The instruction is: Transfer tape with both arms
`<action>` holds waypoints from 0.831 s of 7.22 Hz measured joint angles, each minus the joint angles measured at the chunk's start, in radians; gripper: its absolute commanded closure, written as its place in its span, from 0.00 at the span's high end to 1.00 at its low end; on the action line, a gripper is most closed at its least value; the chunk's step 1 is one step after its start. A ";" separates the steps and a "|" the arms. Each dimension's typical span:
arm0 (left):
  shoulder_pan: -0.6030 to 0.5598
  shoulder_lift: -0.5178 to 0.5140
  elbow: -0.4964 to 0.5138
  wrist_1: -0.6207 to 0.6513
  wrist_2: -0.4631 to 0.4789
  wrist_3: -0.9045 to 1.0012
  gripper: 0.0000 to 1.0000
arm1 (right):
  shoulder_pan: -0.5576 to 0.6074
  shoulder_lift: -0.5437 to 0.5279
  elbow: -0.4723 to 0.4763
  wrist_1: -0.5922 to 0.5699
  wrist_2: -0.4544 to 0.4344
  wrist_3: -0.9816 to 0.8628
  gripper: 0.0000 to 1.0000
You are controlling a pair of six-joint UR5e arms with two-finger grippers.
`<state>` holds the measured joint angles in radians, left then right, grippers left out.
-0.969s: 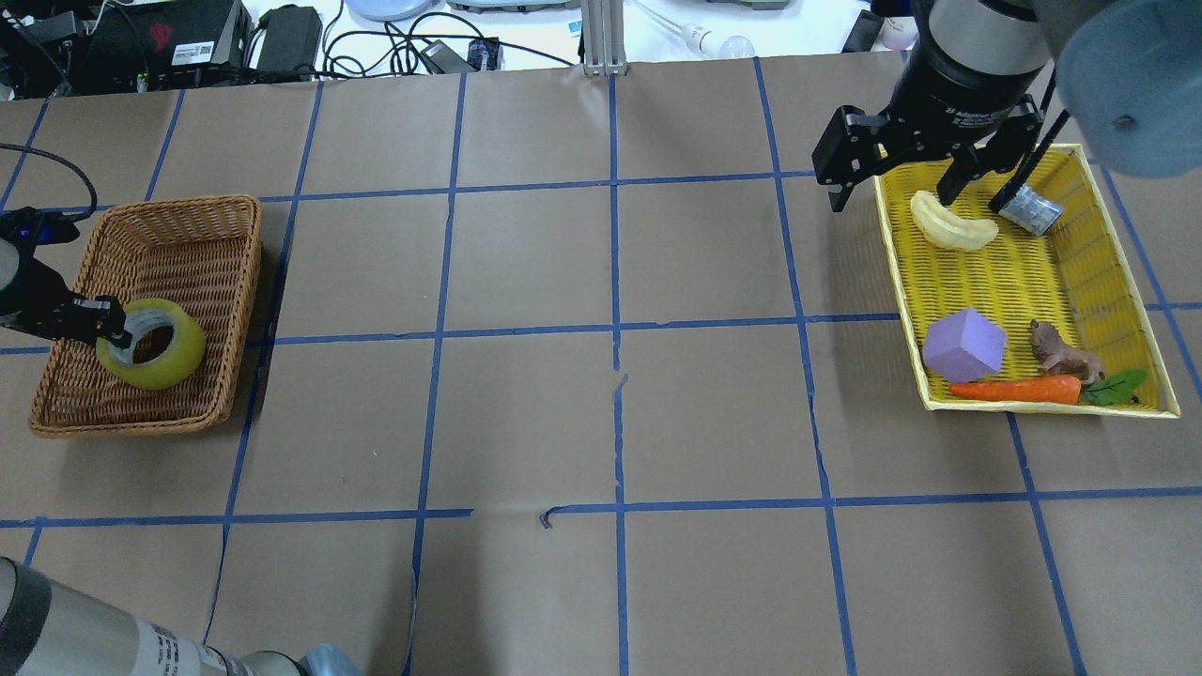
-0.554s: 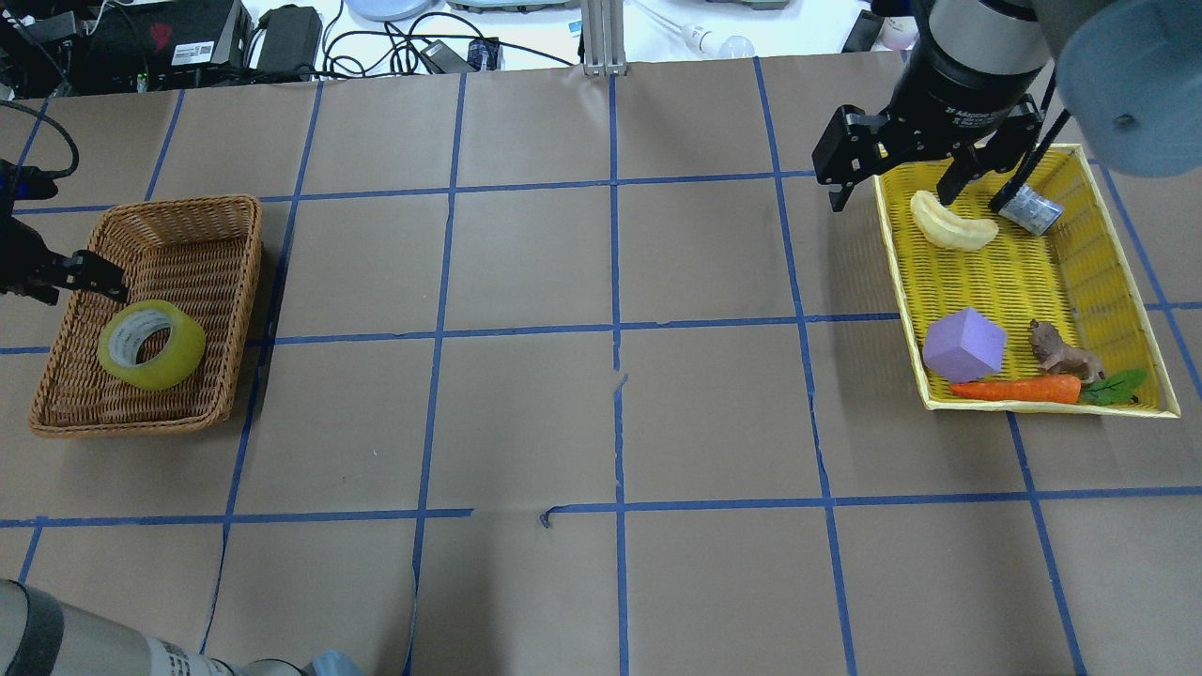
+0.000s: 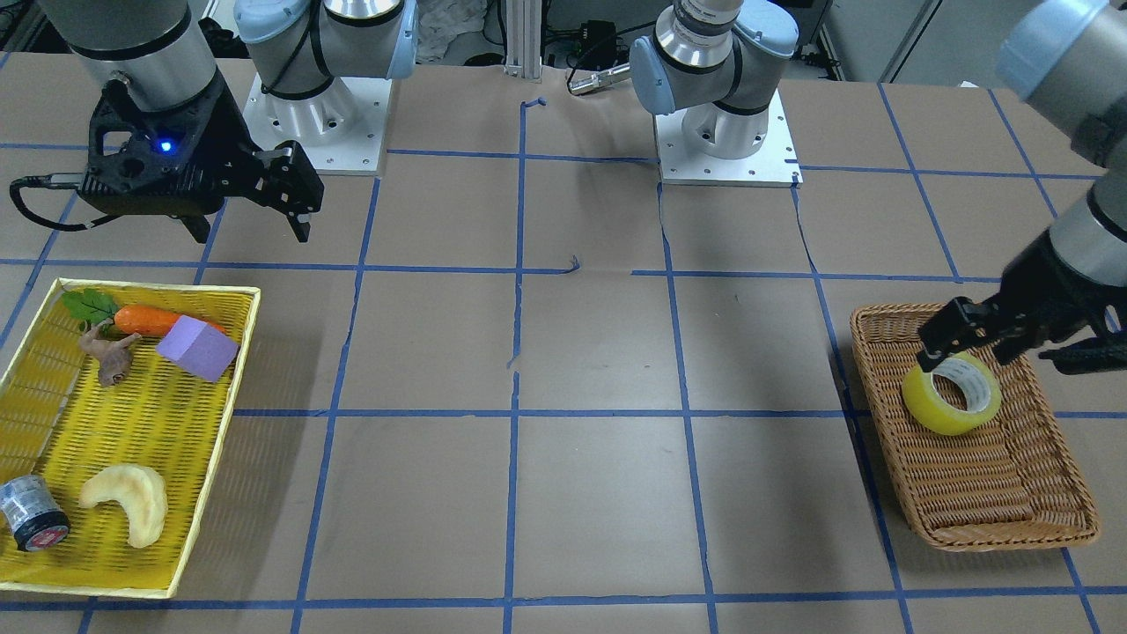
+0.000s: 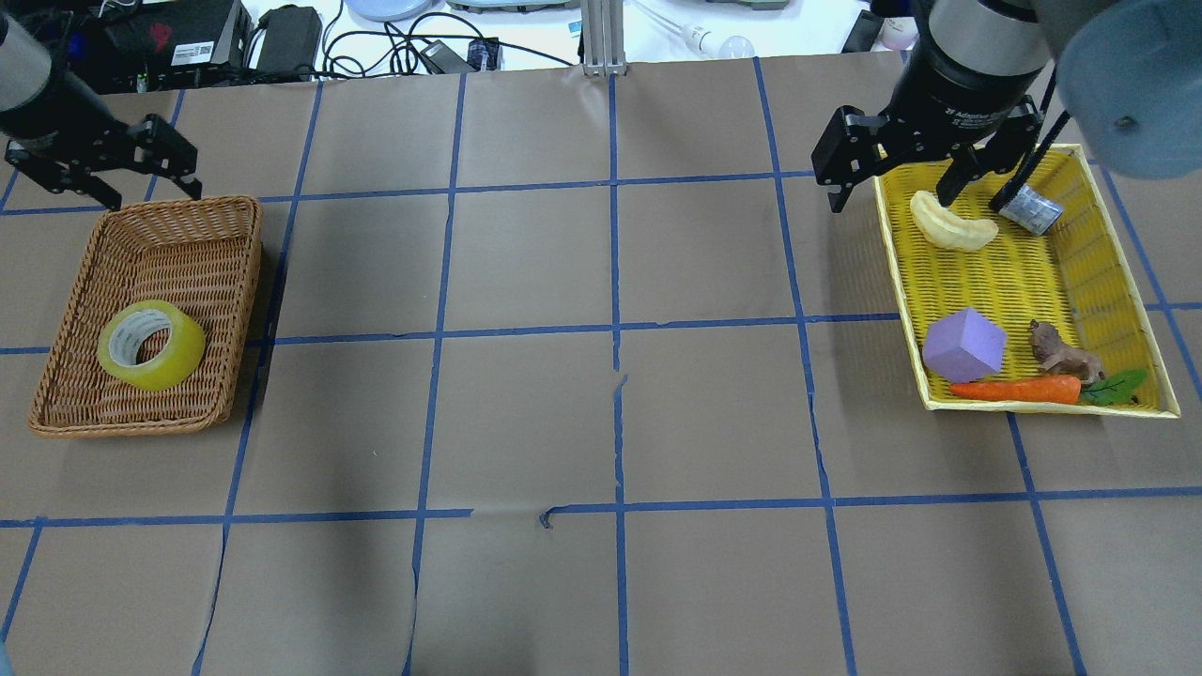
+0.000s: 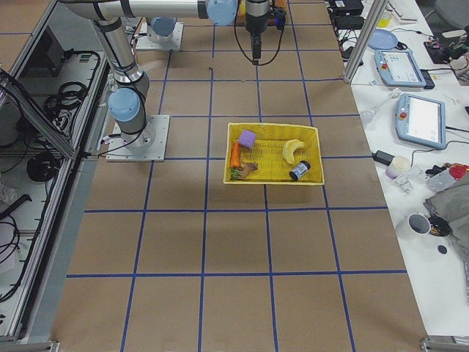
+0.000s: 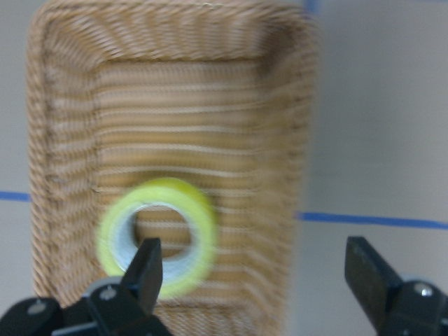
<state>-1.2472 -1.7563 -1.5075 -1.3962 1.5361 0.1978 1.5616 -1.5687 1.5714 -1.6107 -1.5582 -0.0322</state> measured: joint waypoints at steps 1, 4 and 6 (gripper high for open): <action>-0.084 0.024 0.017 -0.063 -0.011 -0.091 0.95 | 0.000 0.000 0.000 0.000 0.000 0.000 1.00; -0.280 0.068 0.024 -0.177 -0.041 -0.192 0.97 | 0.001 -0.001 -0.001 -0.001 0.001 0.000 1.00; -0.327 0.075 0.017 -0.207 0.002 -0.189 0.97 | 0.001 -0.001 -0.001 -0.001 0.001 0.000 1.00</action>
<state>-1.5742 -1.6810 -1.4908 -1.6029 1.5386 0.0088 1.5631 -1.5692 1.5708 -1.6121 -1.5570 -0.0322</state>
